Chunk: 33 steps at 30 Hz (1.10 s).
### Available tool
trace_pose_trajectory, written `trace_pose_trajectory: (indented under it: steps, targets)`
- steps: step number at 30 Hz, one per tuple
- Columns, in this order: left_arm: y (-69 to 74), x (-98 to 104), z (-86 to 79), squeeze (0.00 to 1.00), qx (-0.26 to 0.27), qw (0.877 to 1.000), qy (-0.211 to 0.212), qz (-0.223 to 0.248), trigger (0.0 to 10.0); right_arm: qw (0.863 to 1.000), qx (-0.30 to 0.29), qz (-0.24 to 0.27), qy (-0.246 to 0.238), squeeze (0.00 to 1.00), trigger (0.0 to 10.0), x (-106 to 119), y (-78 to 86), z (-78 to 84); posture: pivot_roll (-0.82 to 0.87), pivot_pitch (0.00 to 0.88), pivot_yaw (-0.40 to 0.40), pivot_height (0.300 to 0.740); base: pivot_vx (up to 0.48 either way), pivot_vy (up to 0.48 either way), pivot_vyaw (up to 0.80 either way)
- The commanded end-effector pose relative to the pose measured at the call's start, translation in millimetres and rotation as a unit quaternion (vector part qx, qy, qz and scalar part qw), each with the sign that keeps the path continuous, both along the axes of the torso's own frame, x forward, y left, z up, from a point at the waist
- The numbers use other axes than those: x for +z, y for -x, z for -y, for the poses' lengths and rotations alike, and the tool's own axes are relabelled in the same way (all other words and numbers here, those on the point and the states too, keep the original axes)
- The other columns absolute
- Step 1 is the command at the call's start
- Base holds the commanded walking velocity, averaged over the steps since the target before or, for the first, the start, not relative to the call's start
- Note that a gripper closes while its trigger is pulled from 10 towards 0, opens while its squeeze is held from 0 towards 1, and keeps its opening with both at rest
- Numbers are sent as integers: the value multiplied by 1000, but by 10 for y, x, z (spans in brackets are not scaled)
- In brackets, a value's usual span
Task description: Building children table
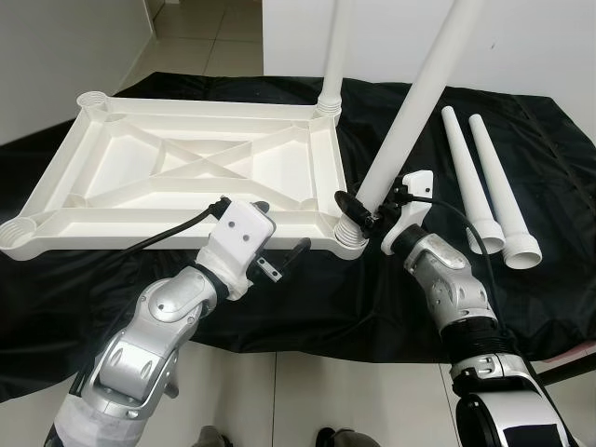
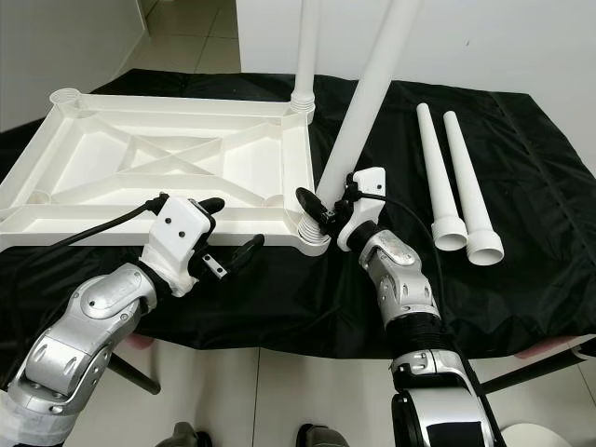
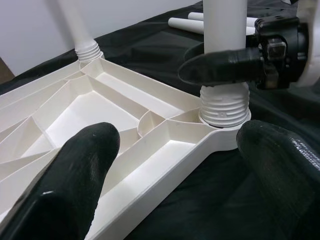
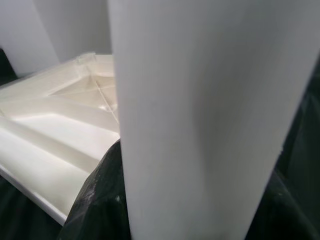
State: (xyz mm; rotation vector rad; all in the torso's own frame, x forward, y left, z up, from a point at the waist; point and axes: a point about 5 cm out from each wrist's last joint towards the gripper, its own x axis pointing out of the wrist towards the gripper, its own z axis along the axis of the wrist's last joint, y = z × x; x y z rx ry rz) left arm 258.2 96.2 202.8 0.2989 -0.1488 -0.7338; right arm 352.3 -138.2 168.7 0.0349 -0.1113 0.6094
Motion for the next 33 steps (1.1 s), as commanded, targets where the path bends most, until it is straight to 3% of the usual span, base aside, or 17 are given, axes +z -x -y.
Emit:
trace_pose_trajectory:
  steps: [1, 3, 6, 11, 16, 19, 25, 29, 33]
  targets:
    - [13, -18, -12, 0, -3, 1000, -1, -7, 10000, 995, 10, 4, 100, 0, 10000, -304, 130, -40, -1, 136, -14, 740, 0, 0, 0]
    - [13, -18, -12, 0, -3, 1000, -1, -7, 10000, 995, 10, 4, 100, 0, 10000, -304, 130, -40, -1, 136, -14, 740, 0, 0, 0]
    - [10, -16, -20, 0, 1, 1000, 1, -7, 10000, 988, 10, 62, 139, 0, 10000, -343, 240, -81, -1, 144, -14, 740, 0, 0, 0]
    - [12, -22, -28, 0, 3, 1000, 2, -9, 10000, 994, 5, 10, 109, 0, 10000, -456, 272, -68, -7, 149, -8, 740, 0, 0, 0]
    - [10, -22, -26, 0, 2, 1000, 1, -9, 10000, 996, -1, -4, 91, 0, 10000, -472, 267, -62, -10, 150, -5, 740, 0, 0, 0]
    - [-2, -14, -23, 0, 0, 1000, 0, -8, 10000, 998, -20, -41, 53, 0, 10000, -486, 218, -22, -9, 149, -2, 740, 0, 0, 0]
    - [-12, -6, -21, 0, -1, 1000, 1, -7, 10000, 996, -13, -72, 53, 0, 10000, -484, 164, -15, -12, 148, 4, 740, 0, 0, 0]
    - [-20, 1, -10, 0, -4, 1000, 0, -5, 10000, 990, 28, -85, 106, 0, 10000, -430, 78, -13, -11, 145, -2, 740, 0, 0, 0]
    - [-23, 6, -14, 0, -3, 1000, 0, -4, 10000, 989, 40, -90, 113, 0, 10000, -407, 68, -23, -8, 144, -6, 740, 0, 0, 0]
